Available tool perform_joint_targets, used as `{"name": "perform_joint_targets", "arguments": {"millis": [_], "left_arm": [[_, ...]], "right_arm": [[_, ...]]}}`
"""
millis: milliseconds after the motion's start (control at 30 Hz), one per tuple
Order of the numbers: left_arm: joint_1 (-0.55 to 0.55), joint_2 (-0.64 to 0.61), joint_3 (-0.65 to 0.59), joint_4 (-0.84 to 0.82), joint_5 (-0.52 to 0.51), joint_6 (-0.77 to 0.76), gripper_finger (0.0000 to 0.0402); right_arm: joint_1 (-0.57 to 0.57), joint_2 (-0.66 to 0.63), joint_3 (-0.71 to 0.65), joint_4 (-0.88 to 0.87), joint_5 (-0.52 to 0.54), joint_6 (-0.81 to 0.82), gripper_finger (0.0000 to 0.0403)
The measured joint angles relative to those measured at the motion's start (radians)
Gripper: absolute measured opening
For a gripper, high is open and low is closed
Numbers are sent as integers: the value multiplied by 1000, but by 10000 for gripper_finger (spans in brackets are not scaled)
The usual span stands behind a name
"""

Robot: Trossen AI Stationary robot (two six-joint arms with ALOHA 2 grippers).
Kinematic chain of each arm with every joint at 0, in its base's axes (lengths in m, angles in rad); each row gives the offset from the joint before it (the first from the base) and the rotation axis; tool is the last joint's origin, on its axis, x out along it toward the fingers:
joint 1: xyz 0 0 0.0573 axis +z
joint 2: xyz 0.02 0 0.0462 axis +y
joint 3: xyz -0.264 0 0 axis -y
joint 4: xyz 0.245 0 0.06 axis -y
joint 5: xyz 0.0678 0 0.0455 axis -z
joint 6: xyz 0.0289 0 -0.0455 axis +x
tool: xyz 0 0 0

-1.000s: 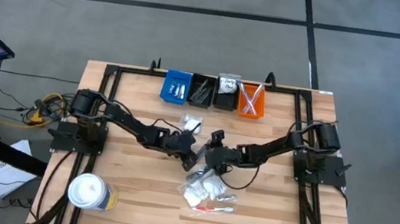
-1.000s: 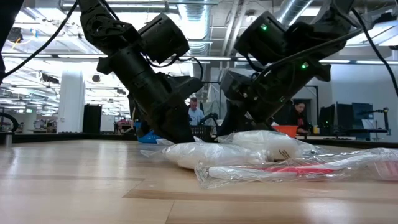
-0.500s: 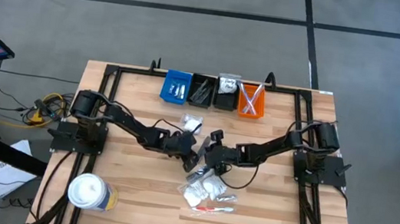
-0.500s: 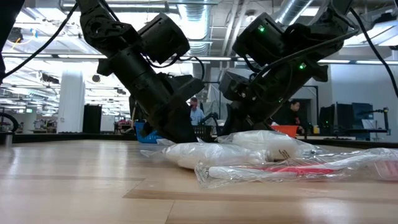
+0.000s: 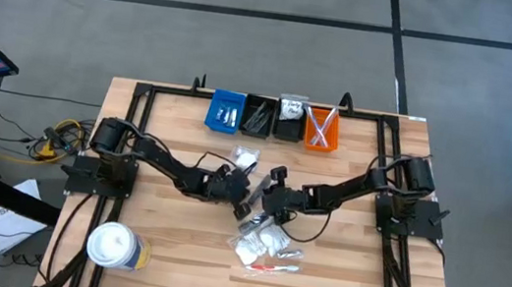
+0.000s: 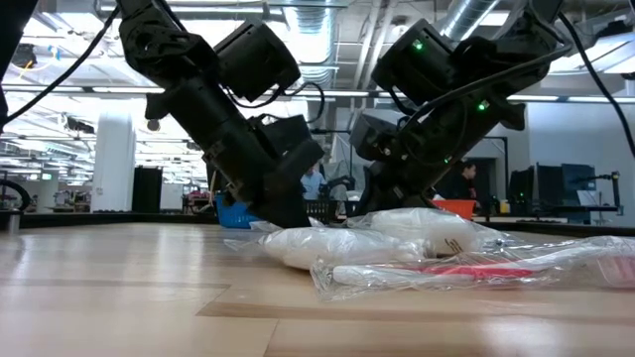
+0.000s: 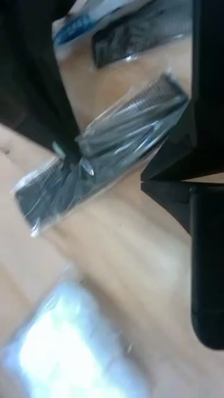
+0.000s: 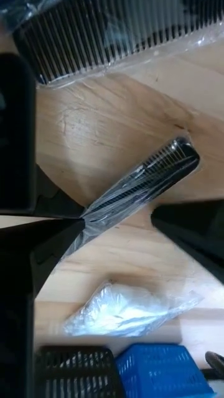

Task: Pick & Place Travel size toiletries
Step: Put the black comb into the left black bin

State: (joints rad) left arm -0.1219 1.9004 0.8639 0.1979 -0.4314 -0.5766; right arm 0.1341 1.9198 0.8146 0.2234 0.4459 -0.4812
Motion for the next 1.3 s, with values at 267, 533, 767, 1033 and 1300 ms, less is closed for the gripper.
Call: {"name": "perform_joint_targets", "arguments": {"millis": [267,533,767,1033,1300], "left_arm": [[-61,-88,-5,3,-228,64,1],[-158,-248,-97,8,-545,19,1],[-153,-306,-195,8,-575,-89,1],[-138,-307,-207,28,-567,-114,1],[-138,-307,-207,37,-567,-110,1]], "right_arm": [[24,-25,-2,-10,88,14,0],[31,-203,-51,-72,180,16,0],[-25,-448,-121,-62,170,-107,0],[-239,-646,-118,-12,-83,-474,0],[-461,-686,-85,-8,-242,-661,0]]}}
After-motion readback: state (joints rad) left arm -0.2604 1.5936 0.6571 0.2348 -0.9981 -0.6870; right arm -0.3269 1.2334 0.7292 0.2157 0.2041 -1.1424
